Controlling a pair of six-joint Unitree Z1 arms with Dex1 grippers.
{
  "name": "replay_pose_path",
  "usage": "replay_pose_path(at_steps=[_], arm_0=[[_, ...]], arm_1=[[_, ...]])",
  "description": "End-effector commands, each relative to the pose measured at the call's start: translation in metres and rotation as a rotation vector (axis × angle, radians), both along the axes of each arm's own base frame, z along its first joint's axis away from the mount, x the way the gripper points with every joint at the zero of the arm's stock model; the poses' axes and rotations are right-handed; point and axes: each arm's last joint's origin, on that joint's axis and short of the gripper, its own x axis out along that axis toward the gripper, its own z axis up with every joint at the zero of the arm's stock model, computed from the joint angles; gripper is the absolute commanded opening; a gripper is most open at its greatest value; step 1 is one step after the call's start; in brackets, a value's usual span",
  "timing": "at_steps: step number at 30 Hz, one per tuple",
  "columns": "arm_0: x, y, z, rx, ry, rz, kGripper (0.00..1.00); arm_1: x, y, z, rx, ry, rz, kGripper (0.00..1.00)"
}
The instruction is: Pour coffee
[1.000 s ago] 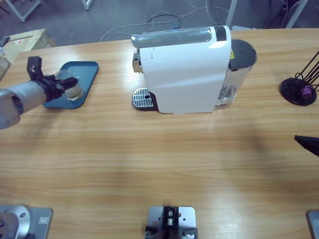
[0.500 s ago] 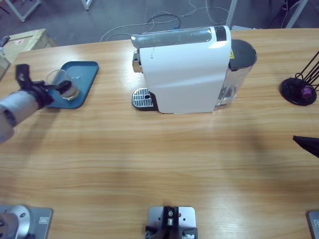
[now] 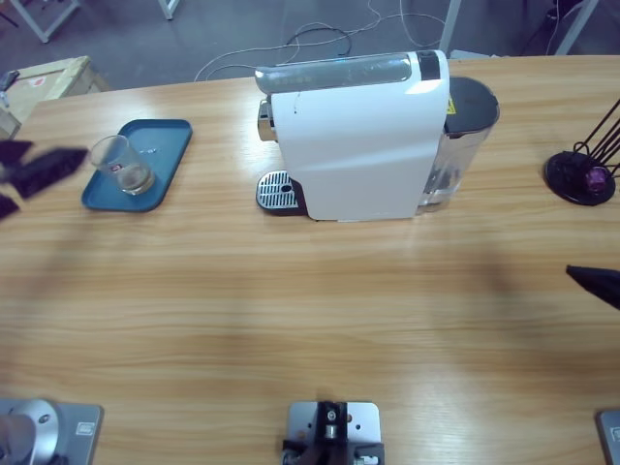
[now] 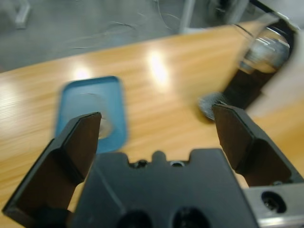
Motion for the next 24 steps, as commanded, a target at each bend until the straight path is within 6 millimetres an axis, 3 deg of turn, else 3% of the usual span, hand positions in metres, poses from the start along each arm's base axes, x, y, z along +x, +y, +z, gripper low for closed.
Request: replay_pose_path(at_steps=[1, 7, 15, 24], arm_0=[[-0.024, -0.013, -0.03, -0.001, 0.199, -0.344, 0.991], [-0.009, -0.045, -0.043, 0.065, 0.322, -0.494, 0.991], [-0.019, -0.029, -0.029, 0.071, 0.17, -0.452, 1.0], [-0.018, -0.035, -0.021, 0.081, 0.28, -0.492, 0.984]], arm_1=[[0.006, 0.01, -0.009, -0.047, 0.057, 0.045, 1.0], [0.004, 0.01, -0.01, -0.053, 0.055, 0.071, 1.0], [0.014, 0.02, -0.02, -0.072, 0.071, 0.062, 1.0], [0.013, 0.02, -0.018, -0.06, 0.07, 0.055, 1.0]])
